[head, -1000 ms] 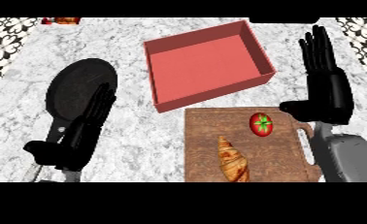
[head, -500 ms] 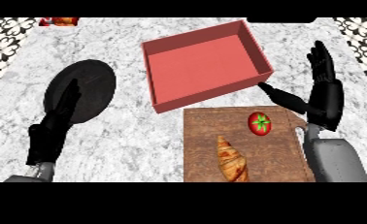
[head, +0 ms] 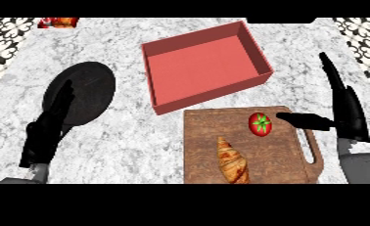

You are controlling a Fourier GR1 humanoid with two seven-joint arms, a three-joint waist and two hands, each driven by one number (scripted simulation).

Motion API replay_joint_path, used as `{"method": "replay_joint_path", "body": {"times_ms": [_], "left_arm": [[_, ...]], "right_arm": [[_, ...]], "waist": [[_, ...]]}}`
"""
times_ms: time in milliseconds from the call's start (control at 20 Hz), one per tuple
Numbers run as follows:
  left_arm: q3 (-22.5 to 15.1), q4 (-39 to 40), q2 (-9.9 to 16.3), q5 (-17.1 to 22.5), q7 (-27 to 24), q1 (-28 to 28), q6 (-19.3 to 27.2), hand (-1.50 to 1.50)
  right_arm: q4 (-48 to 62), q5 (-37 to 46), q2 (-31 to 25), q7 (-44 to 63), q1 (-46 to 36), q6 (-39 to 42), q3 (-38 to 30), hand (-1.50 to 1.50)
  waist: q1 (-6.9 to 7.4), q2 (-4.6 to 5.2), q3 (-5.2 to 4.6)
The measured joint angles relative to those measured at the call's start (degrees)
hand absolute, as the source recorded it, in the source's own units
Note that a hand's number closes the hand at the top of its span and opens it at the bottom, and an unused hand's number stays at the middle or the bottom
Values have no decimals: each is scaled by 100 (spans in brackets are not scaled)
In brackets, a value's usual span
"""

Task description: Pick the tomato from the cutting board and place it in the cardboard box

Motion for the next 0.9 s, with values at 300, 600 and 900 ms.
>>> {"method": "replay_joint_path", "body": {"times_ms": [300, 600, 900], "left_arm": [[-90, 3, -99, -127, 18, -5, 60, 0], [-73, 27, -174, -215, 63, -49, 59, 0], [64, 12, -281, -329, 119, -82, -63, 0]], "right_arm": [[-396, 284, -991, 1472, -94, 1548, 596, -150], [-1069, 144, -1036, 3164, -428, 2792, 1184, -150], [-1301, 509, -485, 4235, -546, 3109, 1504, -150]], "waist": [[17, -1, -9], [37, 4, -1], [41, 13, 10]]}}
